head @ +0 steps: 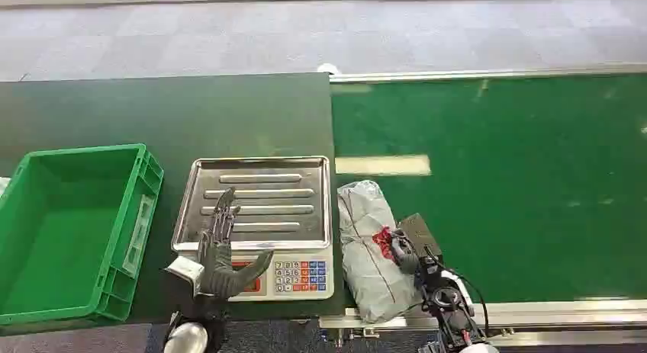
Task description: Moved the parcel from conveyor to table for the left to box.
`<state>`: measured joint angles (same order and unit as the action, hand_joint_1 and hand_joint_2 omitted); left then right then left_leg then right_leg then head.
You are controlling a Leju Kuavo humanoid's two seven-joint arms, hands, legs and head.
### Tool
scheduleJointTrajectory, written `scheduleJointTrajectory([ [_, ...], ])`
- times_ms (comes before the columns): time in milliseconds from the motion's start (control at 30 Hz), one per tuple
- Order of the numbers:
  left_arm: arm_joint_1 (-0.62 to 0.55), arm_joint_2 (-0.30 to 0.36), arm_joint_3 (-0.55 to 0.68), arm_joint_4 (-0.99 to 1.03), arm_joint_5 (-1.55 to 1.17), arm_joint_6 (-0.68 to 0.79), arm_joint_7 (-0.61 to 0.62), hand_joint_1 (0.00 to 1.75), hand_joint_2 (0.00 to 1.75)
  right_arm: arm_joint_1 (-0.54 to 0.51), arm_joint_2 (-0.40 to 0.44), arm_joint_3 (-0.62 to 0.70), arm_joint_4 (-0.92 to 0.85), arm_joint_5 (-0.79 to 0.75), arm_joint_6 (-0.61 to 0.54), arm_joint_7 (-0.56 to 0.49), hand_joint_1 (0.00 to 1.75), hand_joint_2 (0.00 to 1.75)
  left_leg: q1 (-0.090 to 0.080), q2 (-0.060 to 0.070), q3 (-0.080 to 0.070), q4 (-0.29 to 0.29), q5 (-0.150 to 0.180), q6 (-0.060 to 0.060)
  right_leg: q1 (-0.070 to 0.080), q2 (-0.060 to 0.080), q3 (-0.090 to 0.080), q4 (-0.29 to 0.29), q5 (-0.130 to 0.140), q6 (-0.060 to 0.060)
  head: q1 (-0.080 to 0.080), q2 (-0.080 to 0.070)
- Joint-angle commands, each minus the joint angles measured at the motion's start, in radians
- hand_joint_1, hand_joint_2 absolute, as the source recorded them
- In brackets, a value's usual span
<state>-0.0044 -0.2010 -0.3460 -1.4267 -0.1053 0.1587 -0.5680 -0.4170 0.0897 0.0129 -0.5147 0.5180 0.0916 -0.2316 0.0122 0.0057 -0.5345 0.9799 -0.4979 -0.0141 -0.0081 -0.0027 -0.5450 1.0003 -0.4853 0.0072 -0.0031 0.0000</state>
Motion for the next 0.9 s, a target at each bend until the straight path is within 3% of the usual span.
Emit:
scheduleJointTrajectory([
  [33, -0.011, 0.028, -0.001, 0.042, 0.008, 0.018, 0.009, 0.00, 1.75, -0.036, 0.013, 0.011, 0.108, -0.004, -0.014, 0.028, 1.68, 1.75, 0.000, -0.001, 0.000, -0.004, 0.003, 0.001, 0.000, -0.001, 0.000, -0.004, 0.003, -0.001, 0.000, 0.000],
  [67, -0.006, 0.029, 0.001, 0.034, 0.008, 0.021, 0.010, 0.00, 1.75, -0.036, 0.012, 0.005, 0.097, -0.008, -0.022, 0.028, 1.75, 1.75, 0.000, 0.000, 0.001, -0.001, 0.001, 0.000, 0.000, 0.000, 0.001, -0.001, 0.001, 0.000, 0.000, 0.000],
  [267, 0.052, 0.027, 0.029, -0.036, -0.002, 0.048, 0.013, 0.00, 1.75, 0.000, 0.024, -0.063, -0.114, -0.055, -0.243, 0.026, 1.75, 1.75, -0.001, 0.001, -0.001, -0.001, 0.001, 0.001, -0.001, 0.002, -0.001, -0.001, 0.001, 0.000, 0.000, 0.000],
  [500, 0.055, 0.013, 0.032, -0.042, -0.024, 0.044, 0.007, 0.00, 1.75, 0.219, 0.027, -0.110, -0.692, -0.195, -0.446, -0.079, 1.75, 1.75, -0.001, -0.004, -0.003, 0.000, 0.001, 0.000, -0.001, -0.003, -0.001, 0.000, 0.000, 0.000, 0.000, 0.000],
  [567, 0.052, 0.011, 0.031, -0.039, -0.026, 0.041, 0.005, 0.00, 1.75, 0.243, 0.025, -0.107, -0.756, -0.202, -0.448, -0.065, 1.75, 1.75, -0.001, -0.004, -0.004, 0.000, 0.001, 0.001, -0.001, -0.003, -0.003, 0.001, 0.000, 0.000, 0.000, 0.000],
  [700, 0.033, 0.012, 0.030, -0.018, -0.030, 0.029, -0.005, 0.00, 1.75, 0.278, 0.017, -0.089, -0.871, -0.251, -0.475, -0.145, 1.75, 1.75, -0.001, -0.003, -0.003, 0.000, 0.001, 0.000, -0.001, -0.002, -0.003, 0.001, 0.000, 0.000, 0.000, 0.000],
  [867, 0.008, 0.017, 0.031, -0.003, -0.031, 0.025, -0.014, 0.00, 1.75, 0.234, 0.014, 0.010, -0.885, -0.204, -0.465, -0.146, 1.75, 1.75, -0.001, 0.000, -0.003, 0.000, 0.001, 0.000, -0.001, 0.000, -0.003, 0.001, 0.001, 0.000, 0.000, 0.000],
  [900, 0.000, 0.019, 0.033, -0.003, -0.032, 0.026, -0.017, 0.00, 1.75, 0.208, 0.013, 0.056, -0.877, -0.191, -0.415, -0.138, 1.75, 1.75, -0.001, 0.000, -0.004, 0.000, 0.001, 0.001, -0.001, 0.001, -0.004, 0.001, 0.001, 0.000, 0.000, 0.000],
])
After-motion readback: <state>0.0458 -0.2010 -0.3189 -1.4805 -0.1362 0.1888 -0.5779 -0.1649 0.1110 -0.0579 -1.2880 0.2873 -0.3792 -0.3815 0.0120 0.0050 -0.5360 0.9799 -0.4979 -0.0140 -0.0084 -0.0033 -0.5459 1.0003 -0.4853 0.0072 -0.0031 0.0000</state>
